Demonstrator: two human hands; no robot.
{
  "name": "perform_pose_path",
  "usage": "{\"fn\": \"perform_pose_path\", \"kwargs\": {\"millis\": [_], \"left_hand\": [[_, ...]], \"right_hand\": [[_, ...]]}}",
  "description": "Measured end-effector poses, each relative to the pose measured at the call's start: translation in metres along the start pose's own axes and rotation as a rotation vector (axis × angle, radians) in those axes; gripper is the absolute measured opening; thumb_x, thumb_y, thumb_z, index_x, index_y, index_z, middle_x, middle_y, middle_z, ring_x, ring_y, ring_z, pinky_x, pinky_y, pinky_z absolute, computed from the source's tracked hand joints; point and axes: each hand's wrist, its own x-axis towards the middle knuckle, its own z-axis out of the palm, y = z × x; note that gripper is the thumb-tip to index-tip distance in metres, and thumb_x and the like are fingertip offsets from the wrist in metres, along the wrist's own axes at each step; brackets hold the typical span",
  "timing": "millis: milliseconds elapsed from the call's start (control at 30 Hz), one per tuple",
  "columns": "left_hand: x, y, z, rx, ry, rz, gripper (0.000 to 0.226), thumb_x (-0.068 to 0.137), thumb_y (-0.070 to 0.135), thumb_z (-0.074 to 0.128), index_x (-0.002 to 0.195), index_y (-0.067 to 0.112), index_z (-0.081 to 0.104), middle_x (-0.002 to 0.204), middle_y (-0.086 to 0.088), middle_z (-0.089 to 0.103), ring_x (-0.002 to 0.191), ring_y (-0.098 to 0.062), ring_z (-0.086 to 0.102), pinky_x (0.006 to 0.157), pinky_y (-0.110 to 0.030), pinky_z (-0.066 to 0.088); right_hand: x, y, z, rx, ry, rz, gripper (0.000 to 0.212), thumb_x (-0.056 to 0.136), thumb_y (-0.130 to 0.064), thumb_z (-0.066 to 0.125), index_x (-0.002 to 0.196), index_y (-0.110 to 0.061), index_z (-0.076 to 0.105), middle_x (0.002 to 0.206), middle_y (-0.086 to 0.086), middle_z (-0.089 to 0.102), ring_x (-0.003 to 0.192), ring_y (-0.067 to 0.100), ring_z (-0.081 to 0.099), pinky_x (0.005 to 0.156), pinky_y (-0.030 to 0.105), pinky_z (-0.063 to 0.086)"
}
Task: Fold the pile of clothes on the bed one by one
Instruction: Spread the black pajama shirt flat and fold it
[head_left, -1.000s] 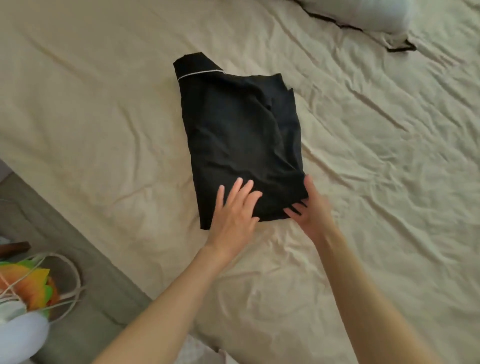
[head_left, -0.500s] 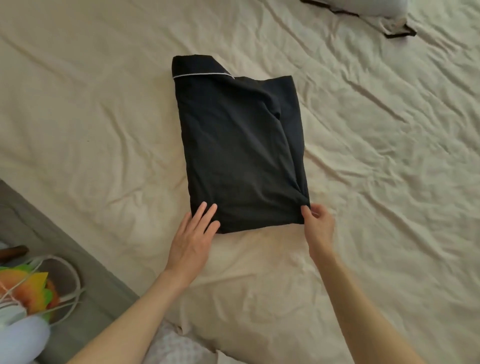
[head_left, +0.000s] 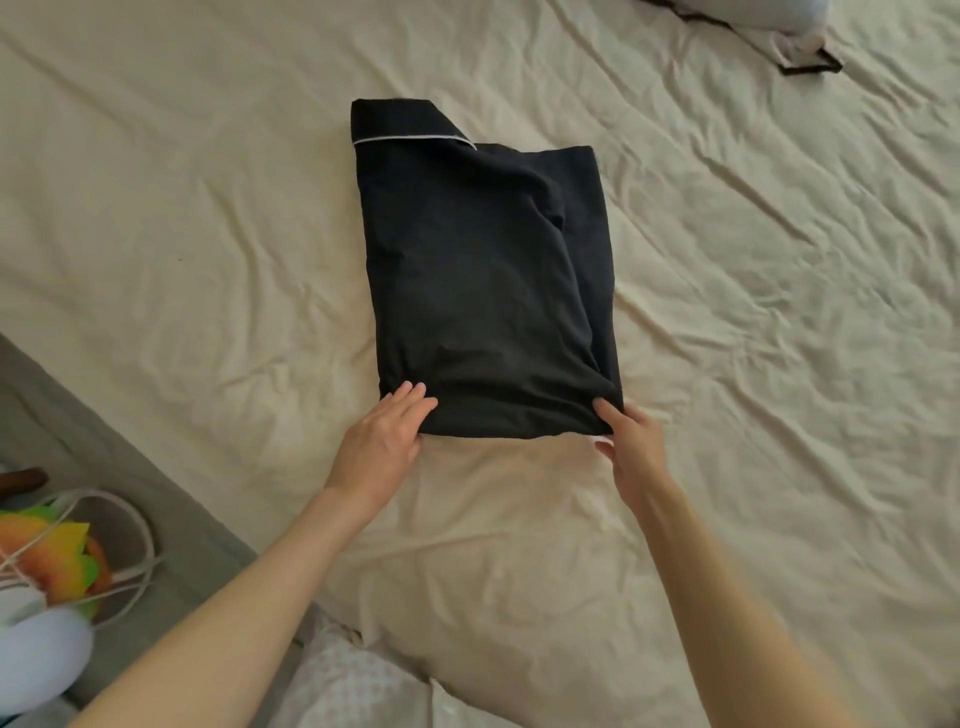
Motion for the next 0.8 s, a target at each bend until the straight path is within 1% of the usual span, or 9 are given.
{"fn": "perform_pose_path", "kwargs": {"millis": [100,200,300,367,433,500,633,700,800], "left_hand": [[-0.023,-0.002,-0.016,-0.131,-0.122,-0.125,0.042,0.087,0.003,0.055,0.128,0.016,0.058,0.136,-0.004,0.054,0.125,-0.022,0.051,0.099,-0.032,0.042],[-0.051,-0.002,-0.038,-0.155,-0.331,-0.169,0.037,0.087,0.014,0.056,0.122,0.025,0.06,0.107,-0.004,0.068,0.091,-0.022,0.063,0.077,-0.028,0.046],[-0.067,-0.006,-0.053,-0.152,-0.471,-0.164,0.034,0.087,0.02,0.054,0.119,0.029,0.06,0.094,0.006,0.065,0.077,-0.011,0.058,0.068,-0.022,0.043],[-0.062,-0.009,-0.068,-0.281,-0.422,-0.2,0.033,0.085,0.017,0.057,0.111,0.037,0.061,0.095,0.007,0.065,0.077,-0.008,0.059,0.069,-0.019,0.046],[-0.044,-0.012,-0.082,-0.421,-0.208,-0.19,0.035,0.084,0.009,0.06,0.099,0.041,0.06,0.095,0.006,0.066,0.081,-0.007,0.061,0.074,-0.011,0.046],[-0.014,-0.014,-0.094,-0.511,0.026,-0.181,0.031,0.086,0.007,0.061,0.099,0.034,0.061,0.095,0.007,0.064,0.086,-0.002,0.058,0.075,-0.001,0.039],[0.06,-0.016,-0.099,-0.669,0.295,-0.302,0.036,0.092,0.022,0.058,0.126,0.022,0.05,0.104,0.013,0.058,0.085,0.0,0.058,0.077,-0.003,0.041],[0.083,-0.018,-0.095,-0.599,0.329,-0.329,0.046,0.095,0.026,0.052,0.138,0.019,0.037,0.126,0.004,0.05,0.103,-0.005,0.055,0.087,-0.009,0.04],[0.088,-0.015,-0.076,-0.194,0.393,-0.136,0.047,0.097,0.018,0.043,0.141,0.007,0.034,0.144,-0.012,0.039,0.133,-0.025,0.036,0.111,-0.031,0.029]], "right_hand": [[-0.028,0.006,-0.014,0.103,-0.077,0.194,0.004,0.09,-0.01,0.059,0.088,-0.007,0.057,0.062,-0.002,0.061,0.05,0.008,0.058,0.056,0.026,0.043],[-0.064,0.015,-0.035,0.127,-0.19,0.398,0.009,0.087,-0.008,0.061,0.091,-0.004,0.054,0.064,0.006,0.055,0.046,0.013,0.054,0.045,0.025,0.043],[-0.089,0.013,-0.046,0.149,-0.313,0.474,0.023,0.079,-0.013,0.067,0.098,-0.005,0.056,0.067,0.008,0.058,0.051,0.017,0.056,0.046,0.024,0.044],[-0.092,0.001,-0.043,0.216,-0.34,0.47,0.028,0.072,-0.019,0.069,0.093,-0.008,0.056,0.061,0.006,0.057,0.048,0.016,0.055,0.043,0.023,0.044],[-0.087,-0.019,-0.032,0.266,-0.343,0.428,0.023,0.074,-0.023,0.066,0.088,-0.01,0.053,0.053,0.003,0.057,0.044,0.014,0.055,0.04,0.021,0.042],[-0.072,-0.042,-0.016,0.308,-0.309,0.364,0.014,0.086,-0.023,0.057,0.087,-0.01,0.051,0.055,0.002,0.063,0.046,0.013,0.06,0.042,0.021,0.045],[-0.038,-0.082,0.023,0.254,-0.048,0.148,0.017,0.096,-0.022,0.047,0.089,-0.011,0.057,0.088,0.005,0.072,0.077,0.016,0.069,0.065,0.025,0.05],[-0.026,-0.087,0.045,0.044,0.158,-0.106,0.015,0.095,-0.019,0.046,0.091,-0.012,0.059,0.098,0.005,0.068,0.084,0.015,0.064,0.072,0.023,0.047],[-0.024,-0.066,0.076,-0.516,0.325,-0.675,0.023,0.095,-0.018,0.048,0.112,-0.009,0.061,0.115,0.007,0.063,0.111,0.021,0.055,0.094,0.025,0.039]]}}
